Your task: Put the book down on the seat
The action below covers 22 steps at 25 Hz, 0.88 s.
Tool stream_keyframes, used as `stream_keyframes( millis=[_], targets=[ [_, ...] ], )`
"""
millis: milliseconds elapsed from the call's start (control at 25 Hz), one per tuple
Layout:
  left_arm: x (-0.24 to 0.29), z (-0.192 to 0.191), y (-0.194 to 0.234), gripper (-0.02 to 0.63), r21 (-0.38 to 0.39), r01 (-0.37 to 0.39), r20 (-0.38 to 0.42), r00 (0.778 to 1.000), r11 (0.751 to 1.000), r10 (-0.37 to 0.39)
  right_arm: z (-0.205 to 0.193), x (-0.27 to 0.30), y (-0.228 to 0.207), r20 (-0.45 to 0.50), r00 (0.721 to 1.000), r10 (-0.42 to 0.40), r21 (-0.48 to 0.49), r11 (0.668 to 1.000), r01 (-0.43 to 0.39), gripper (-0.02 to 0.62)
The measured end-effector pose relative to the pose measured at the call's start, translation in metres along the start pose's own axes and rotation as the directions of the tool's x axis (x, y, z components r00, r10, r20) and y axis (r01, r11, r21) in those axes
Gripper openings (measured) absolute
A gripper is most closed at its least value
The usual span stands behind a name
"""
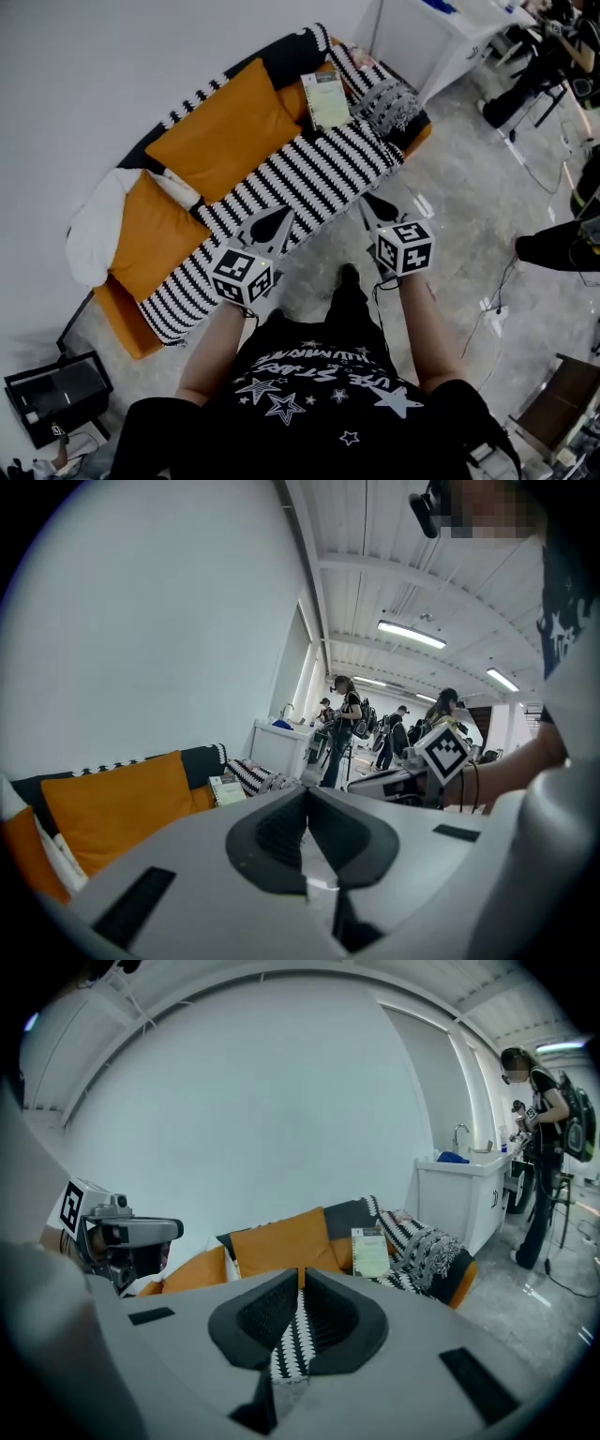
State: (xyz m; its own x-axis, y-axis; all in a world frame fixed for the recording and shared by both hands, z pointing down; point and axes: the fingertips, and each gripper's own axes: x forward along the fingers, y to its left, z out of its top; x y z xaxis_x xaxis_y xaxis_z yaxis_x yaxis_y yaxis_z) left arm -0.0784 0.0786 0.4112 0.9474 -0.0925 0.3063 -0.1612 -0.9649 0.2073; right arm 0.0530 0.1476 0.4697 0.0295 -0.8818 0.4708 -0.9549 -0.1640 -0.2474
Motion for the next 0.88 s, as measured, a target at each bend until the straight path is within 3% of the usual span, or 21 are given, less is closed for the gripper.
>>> stream_keyframes(
  millis=[600,880],
  targets=[
    [-0.112,-0.028,0.017,0.009,-0.008,0.068,0.072,0.995,0.998,-0.067,-0.018,-0.015,0.122,0.027,0.998,-0.064,-0.063,0.996,0.065,0.040],
    [-0.175,-0.043,0.026,0.009,-0.010,0.102,0.104,0.990,0.995,-0.100,-0.039,-0.029,0.178,0.034,0.992,-0.123,-0.040,0.991,0.125,0.040]
  ],
)
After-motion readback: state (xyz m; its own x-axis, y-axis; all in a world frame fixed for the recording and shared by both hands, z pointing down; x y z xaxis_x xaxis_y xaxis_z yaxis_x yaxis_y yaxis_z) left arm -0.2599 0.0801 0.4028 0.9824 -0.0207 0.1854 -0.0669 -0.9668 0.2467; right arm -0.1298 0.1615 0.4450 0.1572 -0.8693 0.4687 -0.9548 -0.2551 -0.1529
